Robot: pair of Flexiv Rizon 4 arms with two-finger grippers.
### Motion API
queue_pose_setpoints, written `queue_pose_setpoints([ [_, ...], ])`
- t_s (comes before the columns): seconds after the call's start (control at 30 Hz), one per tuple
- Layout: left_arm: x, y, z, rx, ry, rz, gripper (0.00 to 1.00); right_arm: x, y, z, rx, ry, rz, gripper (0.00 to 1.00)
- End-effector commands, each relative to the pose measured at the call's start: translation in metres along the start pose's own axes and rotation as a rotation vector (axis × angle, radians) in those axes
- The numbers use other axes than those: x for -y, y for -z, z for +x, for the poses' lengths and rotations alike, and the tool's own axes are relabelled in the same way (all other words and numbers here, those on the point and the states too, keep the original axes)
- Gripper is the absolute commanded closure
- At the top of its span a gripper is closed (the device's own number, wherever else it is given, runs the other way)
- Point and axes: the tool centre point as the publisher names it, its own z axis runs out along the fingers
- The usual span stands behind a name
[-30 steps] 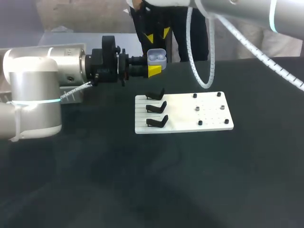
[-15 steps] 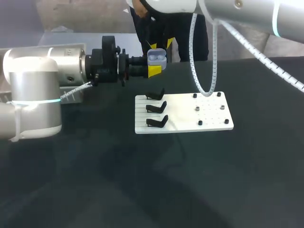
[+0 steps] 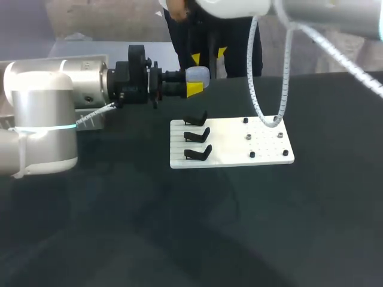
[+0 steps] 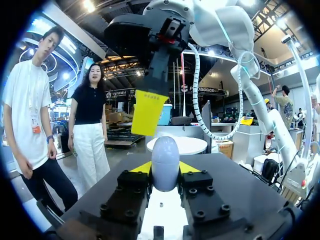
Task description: Pick up each earbud case from the left stands, insert the matching earbuds, close the lid, and place the case in the box.
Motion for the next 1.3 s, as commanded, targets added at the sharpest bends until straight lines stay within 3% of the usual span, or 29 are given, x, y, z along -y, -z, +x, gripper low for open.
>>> queue_pose_setpoints([
  [0.03, -0.007, 0.019, -0.009, 0.013, -0.020, -0.037, 1.00, 0.019, 0.013, 0.039, 0.229, -0.037, -0.076, 0.05],
  [0.07, -0.009, 0.026, -0.012, 0.012, -0.028, -0.047, 1.00, 0.021, 0.015, 0.044, 0.254, -0.056, -0.079, 0.00],
  [0.17, -0.019, 0.053, -0.024, 0.010, -0.064, -0.089, 1.00, 0.026, 0.023, 0.057, 0.289, -0.078, -0.113, 0.00],
  [0.4, -0.045, 0.128, -0.048, -0.031, -0.147, -0.177, 1.00, 0.027, 0.013, 0.083, 0.267, -0.136, -0.153, 0.00],
  [0.63, -0.079, 0.200, -0.047, -0.082, -0.186, -0.268, 1.00, 0.009, 0.002, 0.101, 0.250, -0.136, -0.177, 0.00],
  [0.77, -0.096, 0.228, -0.037, -0.095, -0.205, -0.290, 1.00, -0.005, -0.003, 0.110, 0.251, -0.130, -0.193, 0.00],
  [0.93, -0.120, 0.259, -0.001, -0.133, -0.134, -0.359, 1.00, -0.015, -0.008, 0.120, 0.253, -0.145, -0.213, 0.00],
  [1.3, -0.138, 0.279, 0.061, -0.250, -0.029, -0.519, 1.00, -0.027, -0.004, 0.133, 0.235, -0.184, -0.199, 0.00],
])
